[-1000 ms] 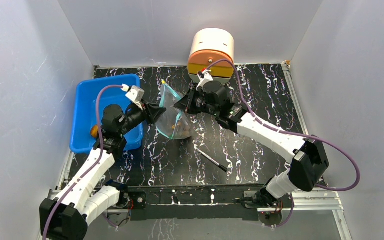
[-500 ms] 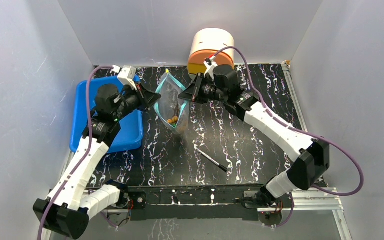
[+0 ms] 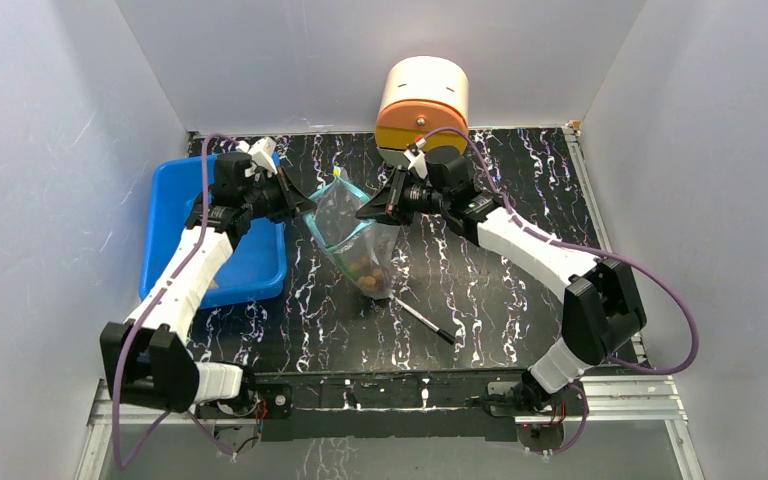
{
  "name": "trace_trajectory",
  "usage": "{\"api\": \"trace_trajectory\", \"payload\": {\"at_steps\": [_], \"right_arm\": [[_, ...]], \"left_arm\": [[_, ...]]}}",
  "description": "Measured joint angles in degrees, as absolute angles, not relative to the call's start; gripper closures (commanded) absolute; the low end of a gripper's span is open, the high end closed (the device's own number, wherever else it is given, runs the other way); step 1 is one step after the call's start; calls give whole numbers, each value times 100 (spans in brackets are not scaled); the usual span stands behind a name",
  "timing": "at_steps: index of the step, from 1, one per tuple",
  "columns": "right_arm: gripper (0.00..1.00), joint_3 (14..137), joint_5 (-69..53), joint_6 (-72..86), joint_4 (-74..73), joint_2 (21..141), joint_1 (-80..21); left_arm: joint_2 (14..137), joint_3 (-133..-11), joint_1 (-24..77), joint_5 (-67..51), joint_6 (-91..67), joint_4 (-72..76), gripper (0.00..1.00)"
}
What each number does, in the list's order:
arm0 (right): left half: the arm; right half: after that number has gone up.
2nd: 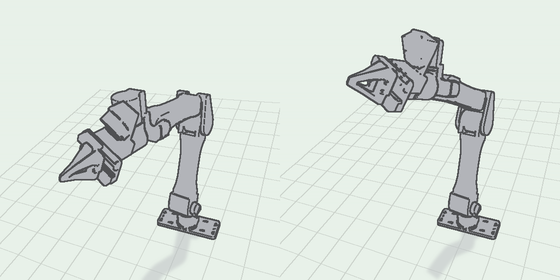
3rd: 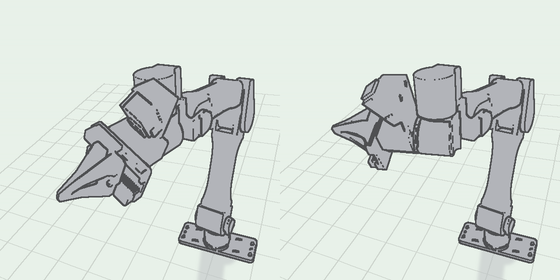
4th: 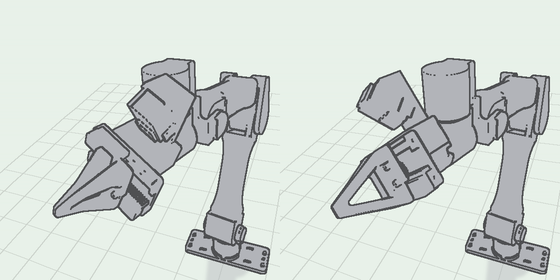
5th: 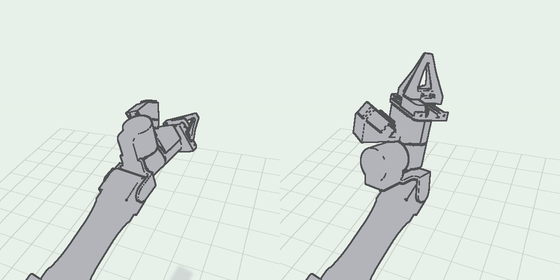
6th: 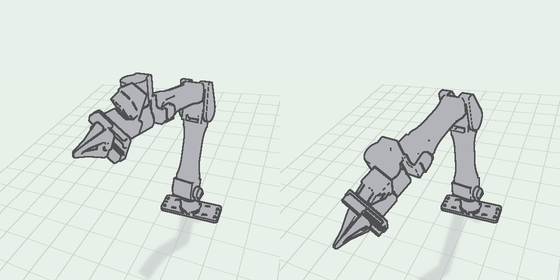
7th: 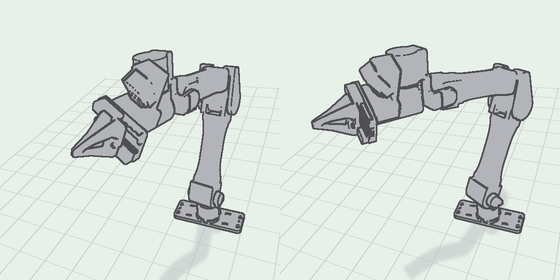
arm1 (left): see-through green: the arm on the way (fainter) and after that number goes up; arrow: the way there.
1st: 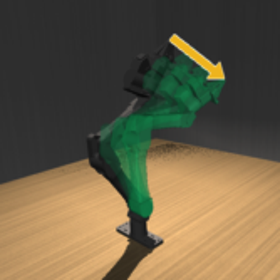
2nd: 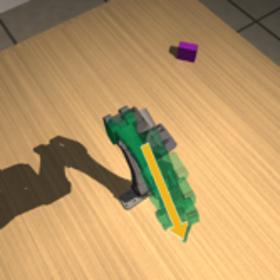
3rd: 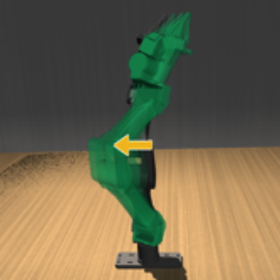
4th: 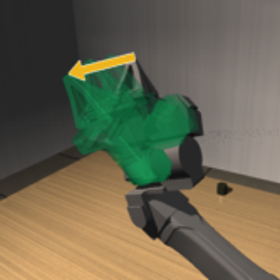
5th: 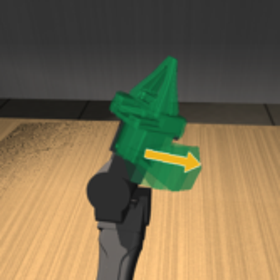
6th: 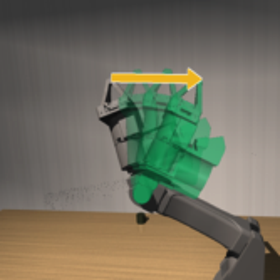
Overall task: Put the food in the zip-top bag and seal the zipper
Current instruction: Adjust the zipper food storage bag at the center of the board.
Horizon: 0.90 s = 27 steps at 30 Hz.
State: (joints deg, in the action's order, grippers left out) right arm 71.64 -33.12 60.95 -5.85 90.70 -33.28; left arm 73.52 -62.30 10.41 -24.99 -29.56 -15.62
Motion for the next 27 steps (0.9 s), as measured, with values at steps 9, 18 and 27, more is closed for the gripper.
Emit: {"api": "trace_trajectory", "payload": {"at_steps": [9,18,27], "right_arm": [[100,6613,-3306,6084,-56,9531,-3326],[100,7212,-3308,6252,207,10285,-3284],[100,7550,-3245,6224,45,10018,-3212]], "left_arm": [[7900,-5983,895,-3242,-3203,-1201,100],[7465,-6455,895,-3566,-3341,-1367,100],[7279,-7028,895,-3756,-3437,-1509,100]]}}
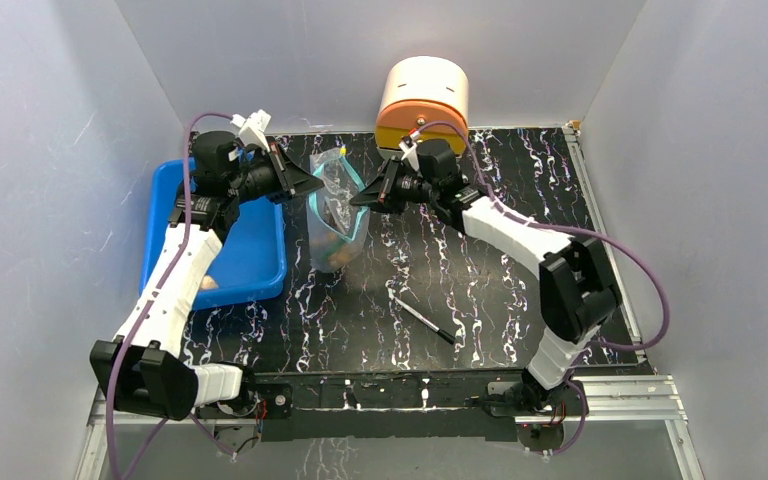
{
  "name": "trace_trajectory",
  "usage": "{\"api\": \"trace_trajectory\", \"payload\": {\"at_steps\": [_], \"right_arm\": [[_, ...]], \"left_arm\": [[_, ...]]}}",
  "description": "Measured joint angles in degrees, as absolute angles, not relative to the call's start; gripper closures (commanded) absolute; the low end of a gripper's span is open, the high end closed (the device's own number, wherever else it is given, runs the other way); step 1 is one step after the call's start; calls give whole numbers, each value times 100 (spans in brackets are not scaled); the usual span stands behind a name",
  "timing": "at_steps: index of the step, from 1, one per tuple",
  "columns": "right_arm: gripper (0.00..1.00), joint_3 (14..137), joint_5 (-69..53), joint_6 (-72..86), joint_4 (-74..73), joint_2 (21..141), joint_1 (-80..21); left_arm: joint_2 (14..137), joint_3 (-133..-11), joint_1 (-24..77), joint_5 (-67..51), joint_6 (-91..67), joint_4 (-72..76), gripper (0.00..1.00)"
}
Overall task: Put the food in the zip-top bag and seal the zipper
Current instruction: Adjust the zipper food storage bag at the center of the board.
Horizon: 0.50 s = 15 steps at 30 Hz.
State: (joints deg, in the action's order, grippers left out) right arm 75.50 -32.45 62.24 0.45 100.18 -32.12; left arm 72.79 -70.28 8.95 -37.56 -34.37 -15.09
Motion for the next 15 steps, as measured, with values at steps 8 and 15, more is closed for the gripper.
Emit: {"api": "trace_trajectory", "payload": {"at_steps": [8,15], "right_arm": [[100,7566,-2672,5164,-558,9043,-3212],[100,7502,-2423,3885,-766,8407,-3214]], "left_arm": [[7035,-7137,897,-4051,-3162,-1280,100],[6700,-6785,895,-4265,-2628,-1177,100]]}}
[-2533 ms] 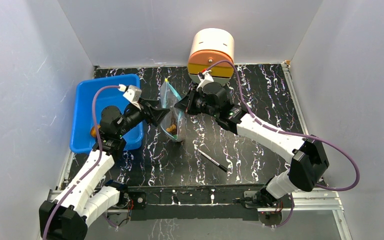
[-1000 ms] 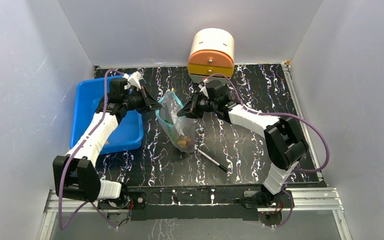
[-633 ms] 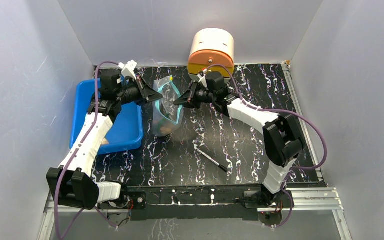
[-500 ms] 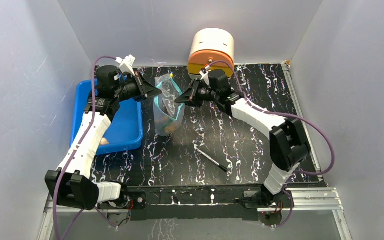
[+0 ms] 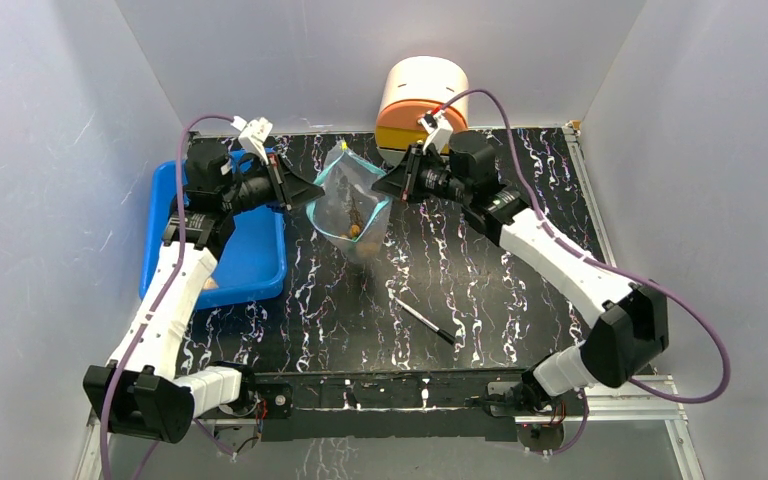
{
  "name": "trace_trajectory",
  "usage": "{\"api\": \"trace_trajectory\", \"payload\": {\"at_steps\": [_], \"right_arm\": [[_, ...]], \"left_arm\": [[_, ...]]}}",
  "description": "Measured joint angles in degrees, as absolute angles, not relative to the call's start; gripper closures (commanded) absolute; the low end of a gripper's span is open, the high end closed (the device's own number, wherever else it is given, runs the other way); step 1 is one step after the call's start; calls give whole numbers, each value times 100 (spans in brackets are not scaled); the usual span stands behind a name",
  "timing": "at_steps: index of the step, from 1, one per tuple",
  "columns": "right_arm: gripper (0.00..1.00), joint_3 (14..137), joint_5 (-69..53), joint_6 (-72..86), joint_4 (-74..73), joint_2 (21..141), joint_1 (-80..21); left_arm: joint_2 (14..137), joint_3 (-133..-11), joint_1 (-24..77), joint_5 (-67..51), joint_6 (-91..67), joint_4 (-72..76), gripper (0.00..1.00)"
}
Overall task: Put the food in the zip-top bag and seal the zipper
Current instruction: Adjust the zipper food storage bag at the center of the board, then adjust the bin at the center of the board.
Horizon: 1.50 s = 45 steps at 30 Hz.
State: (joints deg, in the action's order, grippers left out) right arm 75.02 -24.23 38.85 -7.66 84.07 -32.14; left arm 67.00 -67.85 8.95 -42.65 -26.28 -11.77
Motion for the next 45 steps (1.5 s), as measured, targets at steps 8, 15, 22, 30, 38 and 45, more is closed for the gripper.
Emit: {"api": "trace_trajectory", "payload": {"at_steps": [8,15,22,30,38,45], "right_arm": [[100,6831,-2558,3218,-454,7942,-3214],[100,6755,-2329,3089,-648,7946,-3216],[100,7266,-1608,2961,-1149,7736,-3212],[100,7500,-786,2687,-1673,7085,-3212],[100,7251,-292,2340,-2021,6746,-3212],[100,7026,-296,2235,-2099,6643,-3212]], "left_arm": [[6733,-6169,897,-4860,-2936,-609,91],[6925,-6228,895,-4869,-2849,-676,45],[6921,-6952,895,-3889,-2429,-1295,31],[6759,-7170,895,-1767,-2316,-1955,27],[6945,-7037,832,545,-3470,-2961,25],[7264,-6823,617,1391,-4244,-3581,26]]}}
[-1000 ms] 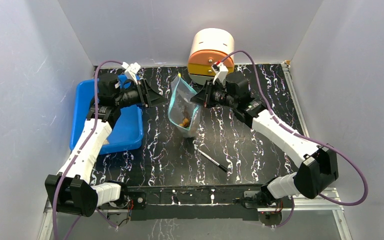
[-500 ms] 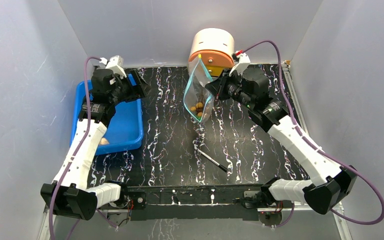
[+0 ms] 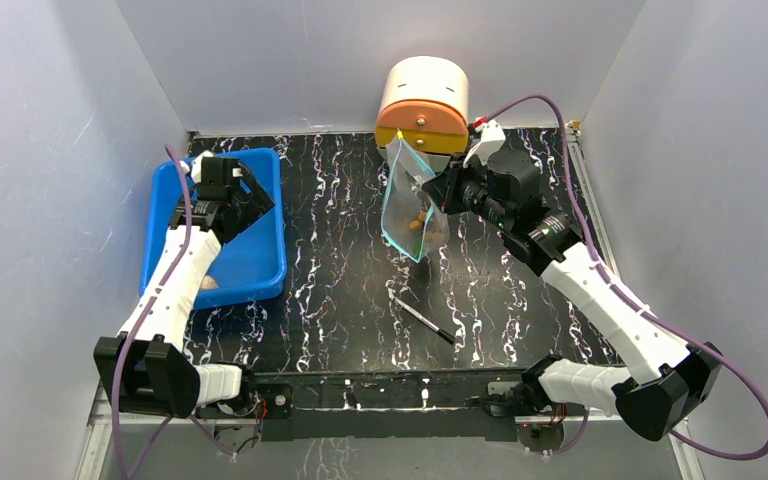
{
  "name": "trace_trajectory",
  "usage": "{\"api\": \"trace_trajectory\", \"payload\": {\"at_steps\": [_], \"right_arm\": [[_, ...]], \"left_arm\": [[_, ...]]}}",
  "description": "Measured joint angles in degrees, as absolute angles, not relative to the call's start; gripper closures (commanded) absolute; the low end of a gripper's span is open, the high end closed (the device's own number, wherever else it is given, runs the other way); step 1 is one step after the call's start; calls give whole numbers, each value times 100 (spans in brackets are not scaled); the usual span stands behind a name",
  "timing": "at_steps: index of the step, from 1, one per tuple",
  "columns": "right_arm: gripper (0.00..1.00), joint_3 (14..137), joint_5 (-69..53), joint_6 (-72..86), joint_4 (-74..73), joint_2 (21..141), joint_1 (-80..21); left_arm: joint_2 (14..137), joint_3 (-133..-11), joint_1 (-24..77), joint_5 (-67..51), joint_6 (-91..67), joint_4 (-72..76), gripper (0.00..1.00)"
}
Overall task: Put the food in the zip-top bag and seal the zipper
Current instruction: Adjust the bin at the center of the board.
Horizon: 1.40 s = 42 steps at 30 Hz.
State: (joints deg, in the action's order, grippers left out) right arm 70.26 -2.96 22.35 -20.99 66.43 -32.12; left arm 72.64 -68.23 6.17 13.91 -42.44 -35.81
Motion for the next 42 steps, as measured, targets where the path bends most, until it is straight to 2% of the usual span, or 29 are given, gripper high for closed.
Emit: {"api": "trace_trajectory", "payload": {"at_steps": [7,14,18,21,22,28,42], "right_arm": [[100,7022,-316,2193,-2091,6641,-3212],[100,7022,-318,2185,-2088,6632,-3212],[100,7002,-316,2185,-2091,6593,-3212],[100,6995,-314,2185,-2097,6560,-3212],[100,6995,-314,2185,-2097,6547,-3212],[100,6995,-322,2204,-2095,6512,-3212],[100,6995,-454,2239,-2091,6519,-3212]], "left_arm": [[7566,-6523,622,1194,-2873,-2895,30],[8648,-6718,622,650,-1999,-2443,38],[8960,-6716,622,233,-1695,-2270,56],[8976,-6705,624,-16,-1413,-2154,80],[8965,-6689,626,-82,-1284,-2093,85],[8720,-6471,659,-298,-436,-2062,100],[7863,-6003,878,-1651,1570,-2451,100]]}}
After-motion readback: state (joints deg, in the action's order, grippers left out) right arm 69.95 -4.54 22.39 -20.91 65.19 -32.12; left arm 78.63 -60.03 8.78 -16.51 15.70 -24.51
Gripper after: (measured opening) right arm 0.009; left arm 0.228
